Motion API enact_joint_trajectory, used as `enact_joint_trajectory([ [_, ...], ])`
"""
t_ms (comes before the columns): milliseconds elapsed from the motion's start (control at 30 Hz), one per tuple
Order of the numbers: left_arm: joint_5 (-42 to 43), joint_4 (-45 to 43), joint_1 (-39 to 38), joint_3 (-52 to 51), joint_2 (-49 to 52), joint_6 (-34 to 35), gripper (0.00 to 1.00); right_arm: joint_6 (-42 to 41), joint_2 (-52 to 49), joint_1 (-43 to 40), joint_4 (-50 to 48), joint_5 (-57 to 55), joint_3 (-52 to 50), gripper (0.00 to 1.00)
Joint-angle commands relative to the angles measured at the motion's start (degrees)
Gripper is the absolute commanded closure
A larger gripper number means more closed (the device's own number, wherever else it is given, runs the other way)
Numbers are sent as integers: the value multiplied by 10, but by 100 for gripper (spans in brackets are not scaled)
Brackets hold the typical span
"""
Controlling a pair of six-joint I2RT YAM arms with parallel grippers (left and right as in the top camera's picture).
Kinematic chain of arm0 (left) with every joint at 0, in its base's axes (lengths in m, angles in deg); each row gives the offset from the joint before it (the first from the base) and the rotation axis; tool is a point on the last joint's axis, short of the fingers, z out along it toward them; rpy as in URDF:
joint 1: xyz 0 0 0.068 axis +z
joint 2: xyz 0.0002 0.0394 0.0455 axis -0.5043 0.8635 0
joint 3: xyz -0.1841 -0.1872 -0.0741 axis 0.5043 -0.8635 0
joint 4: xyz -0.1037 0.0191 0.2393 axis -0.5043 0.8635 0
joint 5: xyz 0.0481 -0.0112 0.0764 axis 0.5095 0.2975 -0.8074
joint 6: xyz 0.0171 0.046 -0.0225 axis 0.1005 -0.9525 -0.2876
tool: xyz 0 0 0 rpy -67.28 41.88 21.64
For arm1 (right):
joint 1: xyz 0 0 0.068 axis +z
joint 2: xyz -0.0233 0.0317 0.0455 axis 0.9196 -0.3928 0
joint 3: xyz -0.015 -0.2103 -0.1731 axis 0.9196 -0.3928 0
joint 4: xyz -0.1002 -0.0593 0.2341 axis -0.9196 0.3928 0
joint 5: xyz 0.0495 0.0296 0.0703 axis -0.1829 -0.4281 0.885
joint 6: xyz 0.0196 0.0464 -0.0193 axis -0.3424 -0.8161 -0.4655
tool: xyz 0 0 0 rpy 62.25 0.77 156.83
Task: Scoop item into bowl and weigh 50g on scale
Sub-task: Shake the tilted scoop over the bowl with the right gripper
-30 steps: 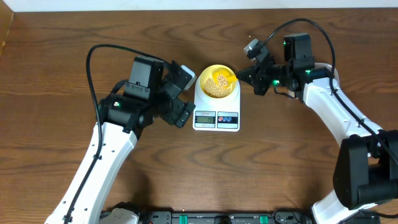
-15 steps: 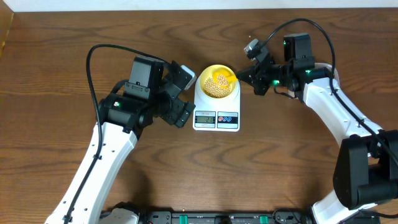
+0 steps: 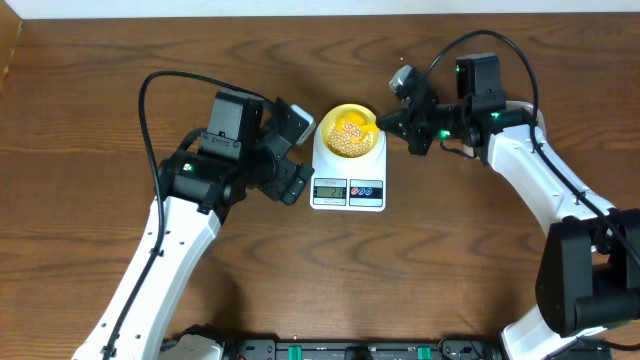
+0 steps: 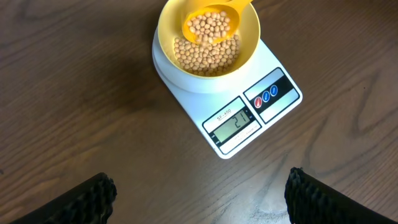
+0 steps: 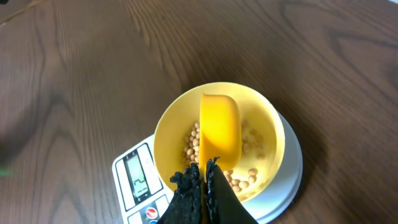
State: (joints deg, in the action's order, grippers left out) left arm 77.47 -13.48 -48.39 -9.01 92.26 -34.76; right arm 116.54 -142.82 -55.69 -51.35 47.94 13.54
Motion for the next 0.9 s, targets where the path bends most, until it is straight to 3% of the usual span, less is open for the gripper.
enact_joint_trajectory([
  [0,9,1,0,-8,-4,-10,11,43,-5,9,-1,18,-3,99],
  [567,9,2,0,-8,-4,-10,11,166,-5,9,1,18,-3,99],
  [867,9,1,0,-8,-4,-10,11,192,-5,9,1,18,-3,99],
])
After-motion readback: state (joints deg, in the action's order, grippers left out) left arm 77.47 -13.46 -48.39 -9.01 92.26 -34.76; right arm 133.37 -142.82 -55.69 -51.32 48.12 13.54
